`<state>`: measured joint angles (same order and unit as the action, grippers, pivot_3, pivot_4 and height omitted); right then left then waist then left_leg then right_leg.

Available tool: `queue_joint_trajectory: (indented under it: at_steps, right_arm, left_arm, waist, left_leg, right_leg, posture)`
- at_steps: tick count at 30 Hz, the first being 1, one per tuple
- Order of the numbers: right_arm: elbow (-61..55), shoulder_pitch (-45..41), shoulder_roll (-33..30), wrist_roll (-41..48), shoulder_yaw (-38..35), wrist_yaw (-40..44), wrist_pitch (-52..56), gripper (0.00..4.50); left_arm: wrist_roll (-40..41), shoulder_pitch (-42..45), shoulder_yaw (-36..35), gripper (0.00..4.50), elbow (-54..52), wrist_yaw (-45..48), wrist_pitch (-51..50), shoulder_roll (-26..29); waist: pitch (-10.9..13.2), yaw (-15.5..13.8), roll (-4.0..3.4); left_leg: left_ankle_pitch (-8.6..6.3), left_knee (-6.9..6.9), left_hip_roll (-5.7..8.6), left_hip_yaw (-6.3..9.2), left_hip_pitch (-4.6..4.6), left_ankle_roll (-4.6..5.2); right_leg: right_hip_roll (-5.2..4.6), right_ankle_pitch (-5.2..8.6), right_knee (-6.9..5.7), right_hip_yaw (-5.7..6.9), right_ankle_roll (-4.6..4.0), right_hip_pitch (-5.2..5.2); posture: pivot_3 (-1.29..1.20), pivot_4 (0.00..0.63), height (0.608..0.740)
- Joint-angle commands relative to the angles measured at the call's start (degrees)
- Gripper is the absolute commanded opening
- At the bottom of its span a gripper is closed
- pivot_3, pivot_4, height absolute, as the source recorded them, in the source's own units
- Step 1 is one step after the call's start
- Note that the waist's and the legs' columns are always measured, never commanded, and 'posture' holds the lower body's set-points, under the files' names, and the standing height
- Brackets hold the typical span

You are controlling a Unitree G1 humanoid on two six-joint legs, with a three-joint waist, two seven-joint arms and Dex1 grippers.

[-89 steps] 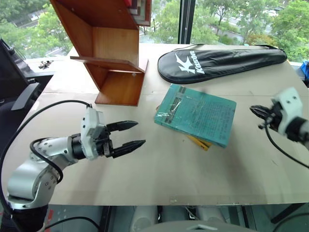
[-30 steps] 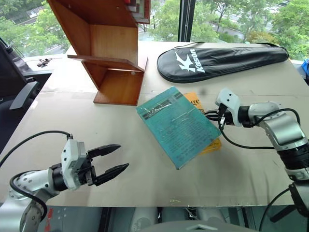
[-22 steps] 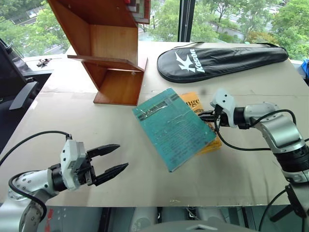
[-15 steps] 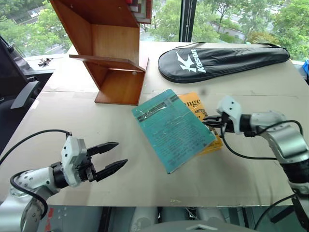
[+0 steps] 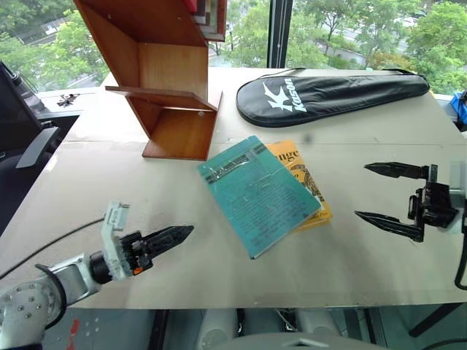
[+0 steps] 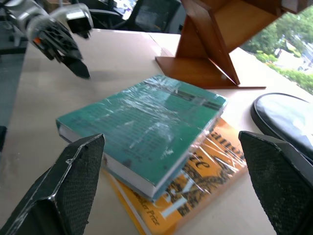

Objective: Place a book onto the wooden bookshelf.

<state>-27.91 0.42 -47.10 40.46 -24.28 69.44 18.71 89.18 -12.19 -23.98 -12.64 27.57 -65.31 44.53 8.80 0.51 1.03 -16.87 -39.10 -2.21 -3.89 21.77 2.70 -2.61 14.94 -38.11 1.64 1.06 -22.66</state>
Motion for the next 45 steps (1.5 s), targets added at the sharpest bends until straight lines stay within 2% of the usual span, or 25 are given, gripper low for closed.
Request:
queue_joint_trajectory:
  at_steps: [1,3,7,18,19,21,23,24,25,27,30,33,36,40,42,44,45]
  right_arm:
    - [-3.06,1.14,-1.22,2.33,-1.23,0.33,0.1,4.45]
    - [-4.06,1.51,-1.57,2.91,-0.78,0.28,0.3,4.45]
    - [-5.5,0.95,-2.71,3.7,0.73,0.96,0.37,4.45]
    - [-6.68,-0.88,-4.02,2.61,4.05,-0.05,0.29,4.45]
    - [-6.84,-0.72,-4.02,2.52,4.1,-0.16,0.26,4.5]
    - [-7.06,-0.44,-3.94,2.45,4.04,-0.59,0.34,4.5]
    - [-7.03,-0.16,-3.86,2.18,4.01,-0.88,0.24,4.5]
    - [-6.96,0.01,-3.78,1.96,4.09,-0.94,0.07,4.5]
    - [-6.88,0.1,-3.68,1.68,4.32,-1.03,-0.12,4.5]
    - [-6.83,0.13,-3.52,1.39,4.6,-1.2,-0.24,4.5]
    - [-6.64,0.34,-3.41,1.14,4.67,-1.32,-0.51,4.5]
    - [-5.47,0.23,-2.54,0.99,4.26,-2.2,-1.02,4.5]
    - [-2.7,-0.52,-1.36,0.67,3.68,-2.97,-2.08,4.5]
    - [1.9,-3.43,0.67,0.65,4.2,-4.38,-3.09,4.5]
    - [3.94,-5.14,1.41,0.08,5.14,-4.41,-3.61,4.5]
    - [5.84,-7.05,1.71,-0.44,5.67,-4.42,-4.05,4.5]
    - [6.89,-8.44,1.8,-0.61,5.9,-4.47,-4.37,4.5]
  left_arm:
    - [12.16,2.4,3.91,3.77,3.05,-14.39,1.04,-3.23]
    - [15.85,4.46,6.09,3.77,4.8,-20.25,2.69,-5.32]
    - [17.24,10.32,11.26,3.77,6.87,-26.7,4.88,-10.91]
    - [13.0,20.07,15.97,3.77,14.25,-27.77,5.24,-19.87]
    - [12.5,20.11,16.04,3.26,14.31,-27.08,4.71,-20.05]
    - [13.15,19.88,15.94,2.68,14.19,-26.07,3.87,-20.78]
    - [12.92,19.85,16.0,1.61,14.43,-24.92,3.41,-21.54]
    - [12.31,19.94,16.17,1.28,14.64,-23.99,2.99,-21.75]
    - [11.36,20.09,16.27,0.69,14.94,-22.84,2.59,-21.82]
    - [10.38,20.23,16.07,0.05,14.97,-20.52,1.89,-21.65]
    - [11.61,19.41,13.77,0.05,12.27,-17.77,1.67,-20.3]
    - [14.63,18.18,9.45,0.05,3.56,-16.05,1.24,-14.59]
    - [5.31,20.66,4.7,0.05,-8.2,-10.61,6.01,-8.3]
    - [-6.44,28.0,3.0,0.05,-17.19,-2.97,11.62,0.36]
    - [-19.91,34.46,5.55,0.05,-21.55,3.87,19.78,5.92]
    - [-31.92,42.82,9.9,0.05,-20.97,5.9,26.31,9.14]
    - [-39.52,47.24,13.69,0.05,-19.6,10.08,31.27,12.29]
  waist:
    - [0.0,-0.17,0.0]
    - [0.0,-0.41,0.0]
    - [-0.03,-0.93,-0.01]
    - [-0.09,-1.47,-0.09]
    - [-0.09,-1.45,-0.09]
    - [-0.1,-1.37,-0.1]
    - [-0.1,-1.42,-0.11]
    - [-0.1,-1.47,-0.11]
    - [-0.1,-1.47,-0.11]
    - [-0.11,-1.44,-0.11]
    - [-0.1,-1.33,-0.11]
    - [-0.02,-1.06,0.04]
    - [0.11,-1.19,0.22]
    - [0.13,-1.61,0.19]
    - [0.16,-1.57,0.21]
    - [0.2,-1.63,0.24]
    - [0.21,-1.57,0.2]
  left_leg:
    - [0.0,0.0,0.01,0.0,0.01,-0.01]
    - [0.05,0.0,0.03,0.0,0.04,-0.1]
    - [0.11,0.0,0.08,0.01,0.05,-0.19]
    - [0.15,-0.01,0.14,0.0,0.05,-0.23]
    - [0.15,-0.03,0.15,0.0,0.05,-0.23]
    - [0.15,-0.03,0.15,-0.01,0.06,-0.23]
    - [0.15,-0.03,0.15,-0.01,0.06,-0.23]
    - [0.15,-0.03,0.15,-0.01,0.06,-0.23]
    - [0.15,-0.03,0.15,-0.01,0.06,-0.23]
    - [0.15,-0.05,0.16,-0.01,0.06,-0.23]
    - [0.15,-0.05,0.15,-0.01,0.06,-0.23]
    - [0.15,-0.03,0.11,-0.01,0.08,-0.23]
    - [0.18,-0.01,0.03,0.06,0.15,-0.29]
    - [0.18,-0.03,0.16,0.02,0.16,-0.29]
    - [0.17,-0.03,0.2,-0.02,0.18,-0.27]
    - [0.16,-0.03,0.25,-0.04,0.19,-0.26]
    - [0.17,-0.03,0.29,-0.03,0.2,-0.26]
  right_leg:
    - [-0.03,0.0,0.01,0.0,0.0,0.0]
    - [-0.07,0.0,0.03,0.01,-0.01,0.0]
    - [-0.12,0.01,0.05,0.05,-0.04,0.01]
    - [0.01,0.02,0.09,0.08,-0.05,0.08]
    - [0.02,0.01,0.1,0.07,-0.05,0.09]
    - [0.02,0.01,0.11,0.06,-0.04,0.09]
    - [0.02,0.01,0.11,0.05,-0.03,0.09]
    - [0.02,0.01,0.11,0.05,-0.03,0.09]
    - [0.02,0.01,0.11,0.05,-0.03,0.09]
    - [0.03,0.01,0.11,0.05,-0.03,0.09]
    - [0.05,0.01,0.11,0.05,-0.03,0.09]
    - [0.07,0.01,0.12,0.05,-0.03,0.06]
    - [0.12,0.02,0.11,0.09,-0.06,-0.02]
    - [0.02,0.12,0.19,0.09,-0.23,0.02]
    - [0.02,0.12,0.28,0.04,-0.23,0.06]
    - [0.09,0.11,0.28,0.03,-0.2,0.03]
    - [0.38,0.09,0.28,0.02,-0.17,0.04]
  posture:
    - [0.0,0.15,0.74]
    - [0.0,0.15,0.74]
    - [0.0,0.15,0.74]
    - [0.0,0.15,0.74]
    - [0.0,0.15,0.74]
    - [0.0,0.15,0.74]
    - [0.0,0.15,0.74]
    - [0.0,0.15,0.74]
    - [0.0,0.15,0.74]
    - [0.0,0.15,0.74]
    - [0.0,0.15,0.74]
    - [0.0,0.15,0.74]
    - [0.0,0.15,0.74]
    - [0.0,0.15,0.74]
    - [0.0,0.15,0.74]
    - [0.0,0.15,0.74]
    - [0.0,0.15,0.74]
